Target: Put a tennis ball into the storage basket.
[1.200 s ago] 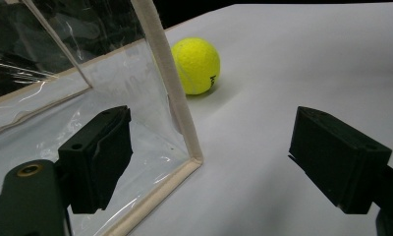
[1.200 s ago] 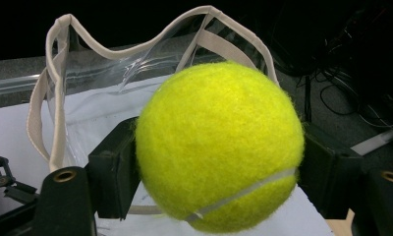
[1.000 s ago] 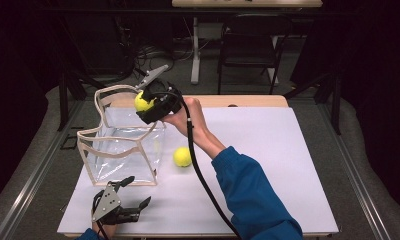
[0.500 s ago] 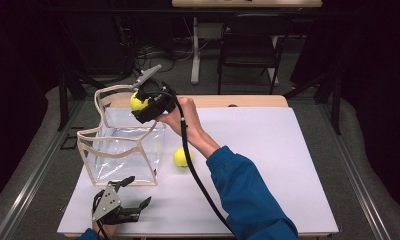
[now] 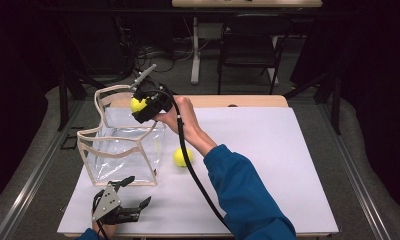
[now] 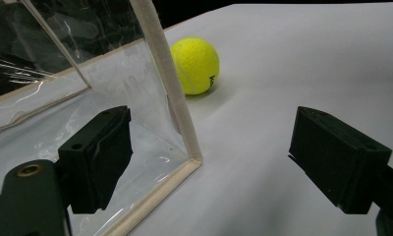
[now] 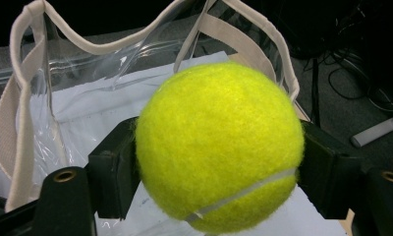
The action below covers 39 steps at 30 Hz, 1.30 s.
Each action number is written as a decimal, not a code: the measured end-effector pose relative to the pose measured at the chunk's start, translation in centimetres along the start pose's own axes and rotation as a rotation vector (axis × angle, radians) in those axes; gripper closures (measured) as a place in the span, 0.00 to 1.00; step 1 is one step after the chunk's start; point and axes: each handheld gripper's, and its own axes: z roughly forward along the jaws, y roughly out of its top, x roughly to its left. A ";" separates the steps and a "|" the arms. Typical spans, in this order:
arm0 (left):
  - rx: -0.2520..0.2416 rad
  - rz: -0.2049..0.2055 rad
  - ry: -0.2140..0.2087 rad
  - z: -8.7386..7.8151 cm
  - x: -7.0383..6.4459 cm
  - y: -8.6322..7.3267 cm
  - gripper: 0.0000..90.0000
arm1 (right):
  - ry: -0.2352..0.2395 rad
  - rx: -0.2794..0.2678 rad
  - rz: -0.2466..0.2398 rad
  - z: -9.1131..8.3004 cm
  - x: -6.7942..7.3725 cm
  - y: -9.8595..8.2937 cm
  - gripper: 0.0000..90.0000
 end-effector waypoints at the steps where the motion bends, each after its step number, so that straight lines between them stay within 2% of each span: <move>1: 0.000 -0.002 0.001 0.0 0.0 0.0 0.18 | 0.001 0.008 0.003 0.3 -0.1 0.0 0.29; 6: 0.000 -0.001 -0.002 0.0 0.0 0.0 0.18 | 0.010 0.033 -0.003 0.7 0.0 0.0 0.29; 19: 0.000 -0.001 -0.002 0.0 0.0 0.0 0.18 | 0.023 0.097 -0.045 2.2 1.2 0.5 0.29; 39: 0.001 -0.006 -0.005 0.0 0.0 0.0 0.18 | 0.050 0.120 -0.037 3.4 1.4 0.3 0.28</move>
